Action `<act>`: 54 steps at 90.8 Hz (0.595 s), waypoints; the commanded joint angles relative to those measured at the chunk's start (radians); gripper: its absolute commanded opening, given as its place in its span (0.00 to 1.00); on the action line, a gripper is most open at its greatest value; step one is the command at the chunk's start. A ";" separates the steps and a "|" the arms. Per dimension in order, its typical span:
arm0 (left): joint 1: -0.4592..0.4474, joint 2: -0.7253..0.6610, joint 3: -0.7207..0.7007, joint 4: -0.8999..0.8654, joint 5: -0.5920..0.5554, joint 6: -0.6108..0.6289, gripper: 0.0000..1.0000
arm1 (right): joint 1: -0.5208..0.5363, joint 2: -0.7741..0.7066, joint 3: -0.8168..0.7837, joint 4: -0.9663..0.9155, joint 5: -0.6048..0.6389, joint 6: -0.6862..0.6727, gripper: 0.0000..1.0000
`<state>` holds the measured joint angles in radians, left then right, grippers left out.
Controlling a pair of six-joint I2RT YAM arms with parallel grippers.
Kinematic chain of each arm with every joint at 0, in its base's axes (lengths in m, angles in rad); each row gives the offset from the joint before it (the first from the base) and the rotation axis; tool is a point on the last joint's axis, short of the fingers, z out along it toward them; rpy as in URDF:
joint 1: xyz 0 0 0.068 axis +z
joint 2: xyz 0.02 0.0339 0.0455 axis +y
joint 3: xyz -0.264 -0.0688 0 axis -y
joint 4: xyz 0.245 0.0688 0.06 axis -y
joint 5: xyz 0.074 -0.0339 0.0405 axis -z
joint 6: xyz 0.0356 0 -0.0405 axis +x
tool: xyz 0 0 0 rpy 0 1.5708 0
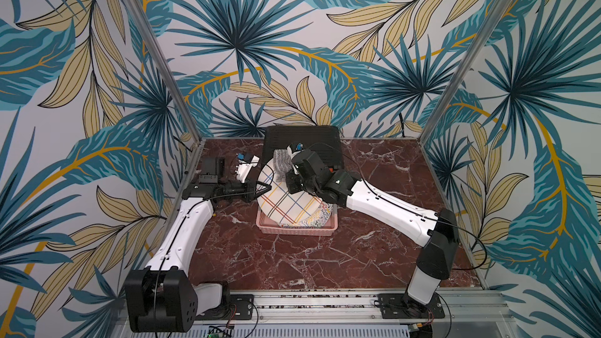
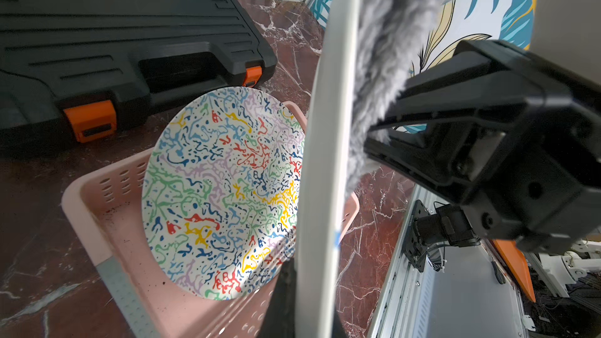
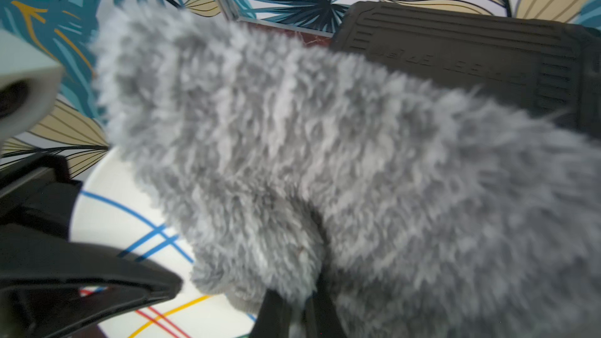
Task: Wipe the wet plate dry
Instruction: Wipe the plate with towel.
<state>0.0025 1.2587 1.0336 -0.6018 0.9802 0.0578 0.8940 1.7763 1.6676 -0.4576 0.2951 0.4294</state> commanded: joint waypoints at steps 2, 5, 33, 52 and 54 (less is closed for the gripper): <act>-0.010 -0.023 0.003 0.028 0.118 0.008 0.00 | -0.050 -0.069 -0.095 -0.015 0.140 0.056 0.00; -0.010 -0.024 0.005 0.031 0.119 0.006 0.00 | -0.064 -0.087 -0.123 -0.019 0.142 0.062 0.00; -0.010 -0.022 0.002 0.040 0.128 -0.003 0.00 | -0.097 -0.100 -0.139 0.048 -0.030 -0.017 0.00; -0.009 -0.022 0.002 0.038 0.120 0.000 0.00 | 0.044 0.062 0.086 -0.009 -0.138 -0.128 0.00; -0.011 -0.022 0.002 0.037 0.120 0.000 0.00 | 0.056 0.074 0.098 -0.009 -0.152 -0.133 0.00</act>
<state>0.0010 1.2587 1.0336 -0.5987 0.9981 0.0502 0.8898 1.7721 1.6878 -0.4530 0.2470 0.3759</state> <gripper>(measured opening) 0.078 0.092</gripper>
